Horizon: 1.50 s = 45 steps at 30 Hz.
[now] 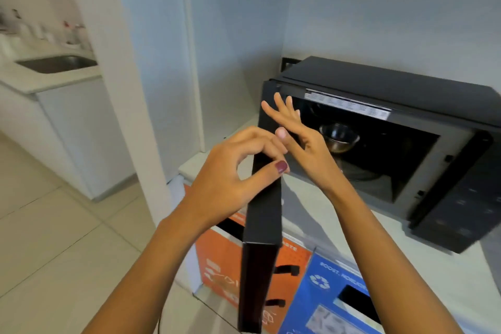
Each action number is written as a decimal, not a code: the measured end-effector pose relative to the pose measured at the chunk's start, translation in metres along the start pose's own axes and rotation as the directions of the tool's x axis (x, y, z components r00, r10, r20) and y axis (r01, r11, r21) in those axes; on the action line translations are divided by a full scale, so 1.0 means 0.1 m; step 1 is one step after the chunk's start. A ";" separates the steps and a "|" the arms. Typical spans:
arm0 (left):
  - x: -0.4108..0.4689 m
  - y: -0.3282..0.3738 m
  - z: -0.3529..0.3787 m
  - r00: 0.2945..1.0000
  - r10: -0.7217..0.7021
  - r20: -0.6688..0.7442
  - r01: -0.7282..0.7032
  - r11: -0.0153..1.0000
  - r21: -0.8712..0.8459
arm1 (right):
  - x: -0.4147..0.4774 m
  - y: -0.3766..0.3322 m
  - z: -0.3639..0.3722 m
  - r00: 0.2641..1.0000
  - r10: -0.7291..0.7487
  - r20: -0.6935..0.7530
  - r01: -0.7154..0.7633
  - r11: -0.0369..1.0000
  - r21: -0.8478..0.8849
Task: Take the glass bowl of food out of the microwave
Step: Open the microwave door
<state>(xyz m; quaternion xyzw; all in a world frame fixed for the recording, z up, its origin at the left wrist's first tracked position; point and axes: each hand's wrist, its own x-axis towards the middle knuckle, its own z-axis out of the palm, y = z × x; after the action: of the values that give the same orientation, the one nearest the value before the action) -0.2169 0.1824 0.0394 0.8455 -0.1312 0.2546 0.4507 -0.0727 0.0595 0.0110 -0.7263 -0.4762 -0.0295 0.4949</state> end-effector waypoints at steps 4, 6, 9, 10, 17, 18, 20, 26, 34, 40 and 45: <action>-0.13 0.02 -0.43 0.975 -0.136 0.176 0.130 0.991 0.043 | 0.16 -0.05 0.24 0.998 -0.051 0.034 0.050 0.999 0.009; -0.19 0.03 -0.62 0.948 -0.197 0.248 0.171 0.978 0.123 | 0.22 -0.07 0.35 0.996 -0.079 0.035 0.079 0.997 0.000; -0.25 0.00 -0.84 0.905 -0.309 0.293 0.216 0.926 0.310 | 0.30 -0.12 0.50 0.993 -0.111 0.031 0.111 0.993 -0.025; -0.27 -0.01 -0.89 0.897 -0.338 0.285 0.221 0.901 0.372 | 0.32 -0.13 0.54 0.993 -0.117 0.028 0.118 0.992 -0.040; -0.37 -0.14 -0.91 0.931 -0.363 -0.040 0.222 0.475 0.852 | 0.46 -0.18 0.81 0.992 -0.126 -0.019 0.121 0.978 -0.167; -0.38 -0.16 -0.87 0.939 -0.325 -0.114 0.249 0.411 0.877 | 0.47 -0.18 0.84 0.991 -0.128 -0.028 0.120 0.974 -0.191; -0.39 -0.20 -0.80 0.927 -0.294 -0.232 0.323 0.314 0.893 | 0.50 -0.17 0.90 0.990 -0.135 -0.049 0.121 0.968 -0.221; -0.37 -0.17 -0.50 0.878 -0.258 -0.404 0.437 0.086 0.895 | 0.44 -0.04 1.02 0.984 -0.163 -0.077 0.142 0.964 -0.224; -0.32 -0.32 0.01 0.818 -0.209 -0.535 0.571 0.198 0.796 | 0.32 0.08 1.01 0.982 -0.142 -0.124 0.115 0.972 -0.206; -0.16 -0.48 0.32 0.850 -0.143 -0.507 0.516 0.422 0.745 | -0.02 0.28 0.82 0.934 0.021 -0.357 -0.047 0.997 -0.064; -0.04 -0.70 0.72 0.916 -0.143 -0.375 0.376 0.634 0.676 | -0.35 0.53 0.54 0.826 0.160 -0.540 -0.195 0.981 -0.007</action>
<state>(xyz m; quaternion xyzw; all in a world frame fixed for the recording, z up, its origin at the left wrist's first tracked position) -0.1663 0.1618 -0.0456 0.9179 0.1734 0.3368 0.1178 -0.0768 0.0737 -0.0715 -0.7450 -0.2478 -0.2002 0.5861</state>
